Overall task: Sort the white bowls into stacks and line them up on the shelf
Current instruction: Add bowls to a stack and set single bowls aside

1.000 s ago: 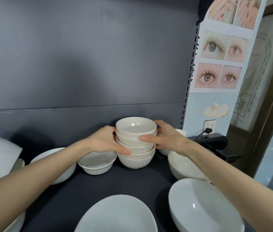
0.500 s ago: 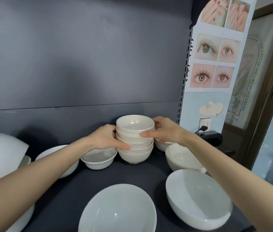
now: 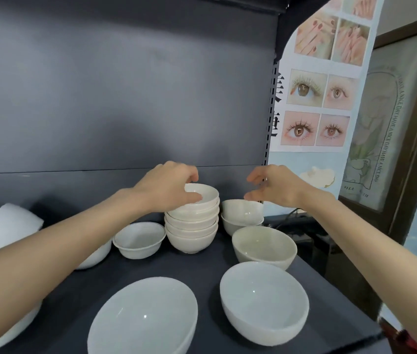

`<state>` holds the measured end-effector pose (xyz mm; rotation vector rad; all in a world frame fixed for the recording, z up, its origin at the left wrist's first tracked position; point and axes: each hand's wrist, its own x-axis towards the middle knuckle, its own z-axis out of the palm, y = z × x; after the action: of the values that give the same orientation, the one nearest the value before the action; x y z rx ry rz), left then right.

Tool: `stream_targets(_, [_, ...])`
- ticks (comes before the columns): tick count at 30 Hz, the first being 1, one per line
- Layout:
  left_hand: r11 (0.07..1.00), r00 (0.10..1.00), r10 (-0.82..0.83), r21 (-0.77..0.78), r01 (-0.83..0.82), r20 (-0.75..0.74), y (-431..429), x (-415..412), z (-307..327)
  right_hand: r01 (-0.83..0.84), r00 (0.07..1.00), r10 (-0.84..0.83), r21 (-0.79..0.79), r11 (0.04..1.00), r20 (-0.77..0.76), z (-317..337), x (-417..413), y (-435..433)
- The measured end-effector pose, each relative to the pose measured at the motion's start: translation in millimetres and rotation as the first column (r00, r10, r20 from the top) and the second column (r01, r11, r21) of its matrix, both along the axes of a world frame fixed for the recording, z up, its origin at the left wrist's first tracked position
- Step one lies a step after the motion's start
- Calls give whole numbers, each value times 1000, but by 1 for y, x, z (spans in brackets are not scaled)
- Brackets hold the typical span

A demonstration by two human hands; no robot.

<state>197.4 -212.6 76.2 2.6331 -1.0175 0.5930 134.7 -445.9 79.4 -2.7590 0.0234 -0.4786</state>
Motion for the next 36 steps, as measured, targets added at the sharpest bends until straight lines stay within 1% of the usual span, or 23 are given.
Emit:
stream_targets(3, [998,992,-1,64,-7,125,-29,-20,-1,-19,1000,19,-98,995,-3,2,-10,-28])
stream_targets(5, [995,983,22,87,-38,180,-47,-32,-8,-52,999,52,-145,988,-3,0,-15,-47])
stream_targets(6, [994,983,41,96,-58,179,-55,-39,-12,-71,997,71,-163,984,-9,0,-18,-57])
stream_targets(9, [986,989,92,130,-107,114,-77,-57,-28,-129,992,125,-199,971,-34,-10,-27,-82])
stream_targets(11, [981,988,143,125,-149,53,-86,-67,-39,-183,983,176,-182,966,-58,-23,-30,-95])
stream_targets(16, [966,956,255,92,-243,-145,-96,-87,-57,-336,931,328,-21,942,-163,-51,-33,-115])
stream_targets(18, [957,932,290,92,-276,-219,-98,-85,-59,-379,908,381,48,924,-175,-57,-33,-120])
stream_targets(20, [953,907,300,54,-298,-295,-100,-81,-60,-400,890,416,120,909,-188,-64,-32,-124])
stream_targets(23, [950,862,297,37,-310,-411,-107,-77,-63,-372,881,421,232,899,-219,-74,-29,-126])
stream_targets(25, [950,829,289,37,-310,-479,-110,-76,-64,-363,870,432,285,887,-237,-78,-28,-126])
stream_targets(28, [950,780,273,29,-312,-563,-113,-71,-66,-380,837,487,376,845,-249,-83,-24,-127])
stream_targets(31, [951,740,205,-49,-306,-641,-116,-68,-70,-381,801,547,496,780,-244,-89,-21,-129])
stream_targets(34, [935,724,128,-160,-315,-678,-117,-64,-73,-390,755,608,578,717,-246,-99,-20,-131])
stream_targets(36, [920,702,90,-210,-329,-707,-116,-63,-77,-384,753,622,624,681,-215,-105,-17,-131])
